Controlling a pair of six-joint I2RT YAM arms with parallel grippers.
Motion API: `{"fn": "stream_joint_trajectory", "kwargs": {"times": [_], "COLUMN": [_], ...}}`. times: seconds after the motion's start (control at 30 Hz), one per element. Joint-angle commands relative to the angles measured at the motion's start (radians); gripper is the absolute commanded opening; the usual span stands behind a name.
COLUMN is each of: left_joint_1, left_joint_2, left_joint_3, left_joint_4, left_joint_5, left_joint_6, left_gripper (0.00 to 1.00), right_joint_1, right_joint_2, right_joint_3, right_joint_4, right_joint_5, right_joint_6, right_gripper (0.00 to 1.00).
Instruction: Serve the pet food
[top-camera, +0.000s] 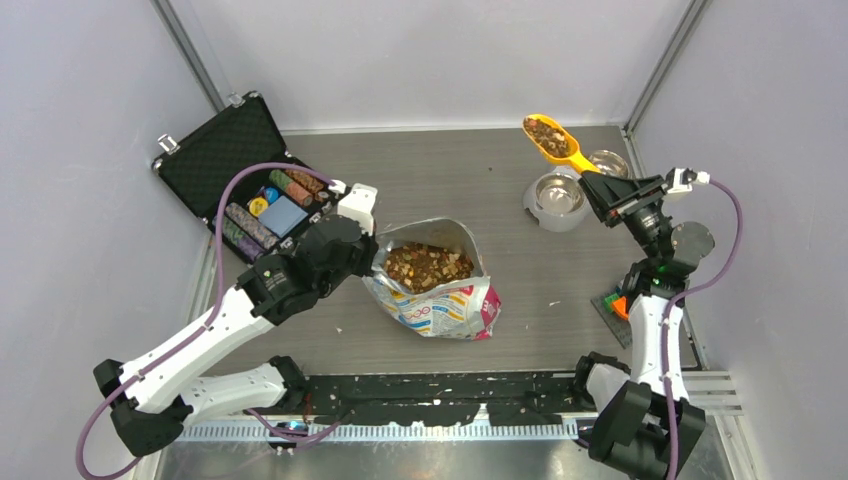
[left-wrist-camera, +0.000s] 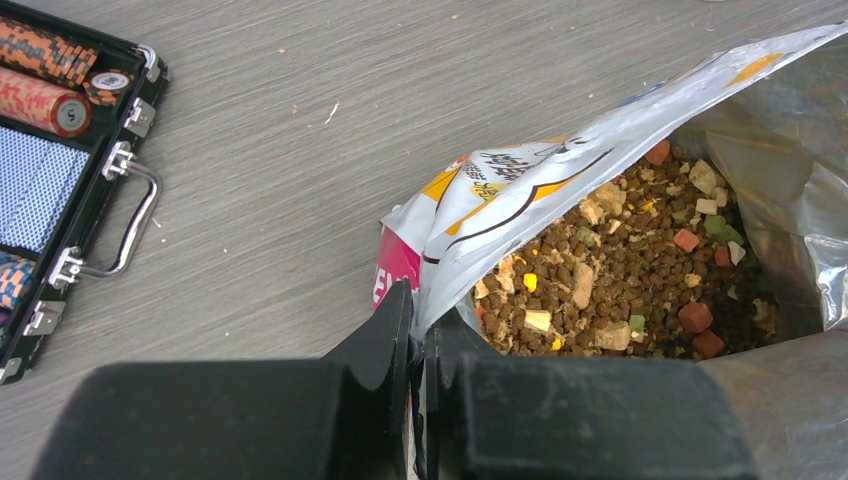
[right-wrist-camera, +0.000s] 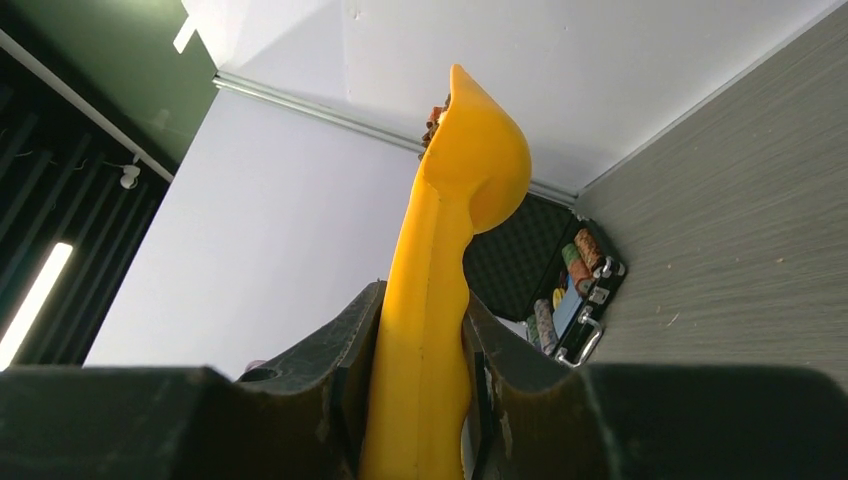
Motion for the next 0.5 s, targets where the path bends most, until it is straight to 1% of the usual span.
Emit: {"fn": "stream_joint_trajectory", "kwargs": {"times": [0.0, 0.13, 0.23, 0.3, 0.47], "left_joint_1": [0.009, 0.009, 0.009, 0.009, 0.009], "left_joint_2": [-0.021, -0.017, -0.020, -0.023, -0.030], "left_joint_3": [0.022, 0.018, 0.009, 0.001, -0.013], "left_joint_4": [0.159, 0.164, 0.171, 0.178, 0.183], "left_joint_5": [-0.052, -0.057, -0.062, -0.060, -0.069], "left_joint_6": [0.026, 0.035, 0.039, 0.042, 0.057], "left_gripper": [0.00, 0.00, 0.00, 0.00, 0.00], "right_joint_1": [-0.087, -0.159, -0.208, -0.236, -0.278], "right_joint_2": [0.030, 0.099, 0.137, 0.159, 0.194], "right_joint_3": [-0.037, -0.079, -0.106, -0.117, -0.134], "right_joint_4": [0.207, 0.332, 0.385, 0.370, 0.246], "right_joint_5": [-0.077, -0.101, -0.112, -0.108, -0.095], "right_joint_6": [0.061, 0.101, 0.106, 0.072, -0.063], "right_gripper": [0.05, 0.05, 0.05, 0.05, 0.05]}}
